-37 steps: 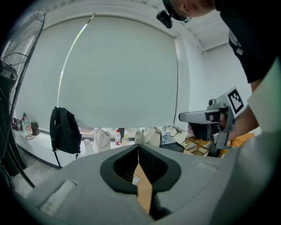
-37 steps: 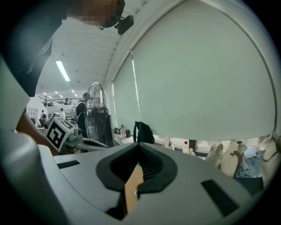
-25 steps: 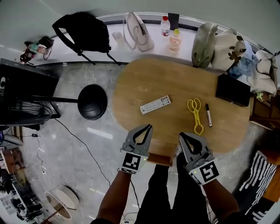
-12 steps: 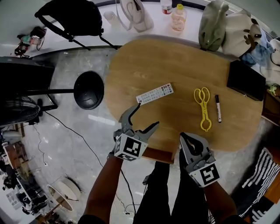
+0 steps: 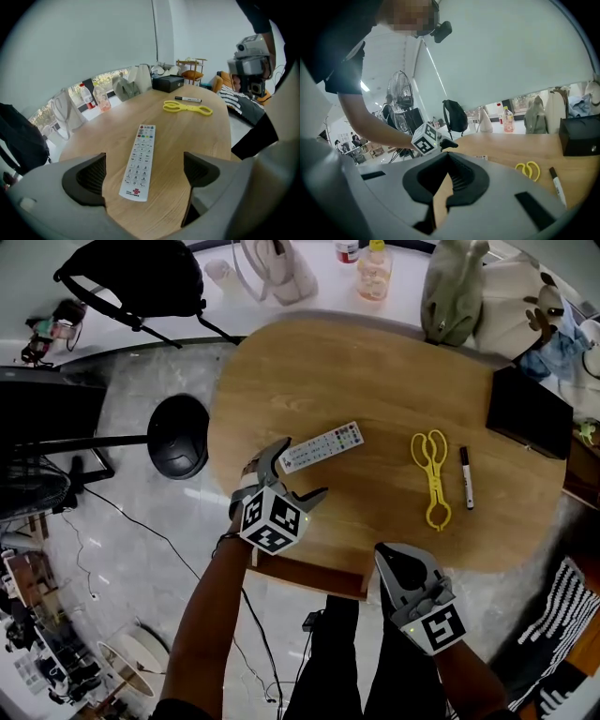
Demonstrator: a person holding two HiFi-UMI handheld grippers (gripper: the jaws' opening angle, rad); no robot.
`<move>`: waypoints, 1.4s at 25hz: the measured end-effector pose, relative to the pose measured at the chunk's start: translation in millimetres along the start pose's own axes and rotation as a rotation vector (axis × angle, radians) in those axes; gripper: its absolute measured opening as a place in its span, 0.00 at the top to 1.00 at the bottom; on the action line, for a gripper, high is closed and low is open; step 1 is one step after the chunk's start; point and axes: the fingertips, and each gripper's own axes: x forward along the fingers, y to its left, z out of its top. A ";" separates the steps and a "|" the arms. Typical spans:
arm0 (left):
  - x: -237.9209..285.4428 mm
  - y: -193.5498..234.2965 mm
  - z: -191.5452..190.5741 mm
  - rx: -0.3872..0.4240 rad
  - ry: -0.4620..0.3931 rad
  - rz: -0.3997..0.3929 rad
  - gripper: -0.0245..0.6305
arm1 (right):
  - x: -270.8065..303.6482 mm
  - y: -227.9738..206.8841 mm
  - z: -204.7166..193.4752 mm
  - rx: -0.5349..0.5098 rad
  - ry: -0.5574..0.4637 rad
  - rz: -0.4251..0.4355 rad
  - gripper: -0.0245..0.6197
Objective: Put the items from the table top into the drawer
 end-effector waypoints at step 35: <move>66.9 -0.8 -13.6 0.046 0.220 -0.216 0.30 | -7.7 -24.5 -11.4 0.046 0.020 0.054 0.97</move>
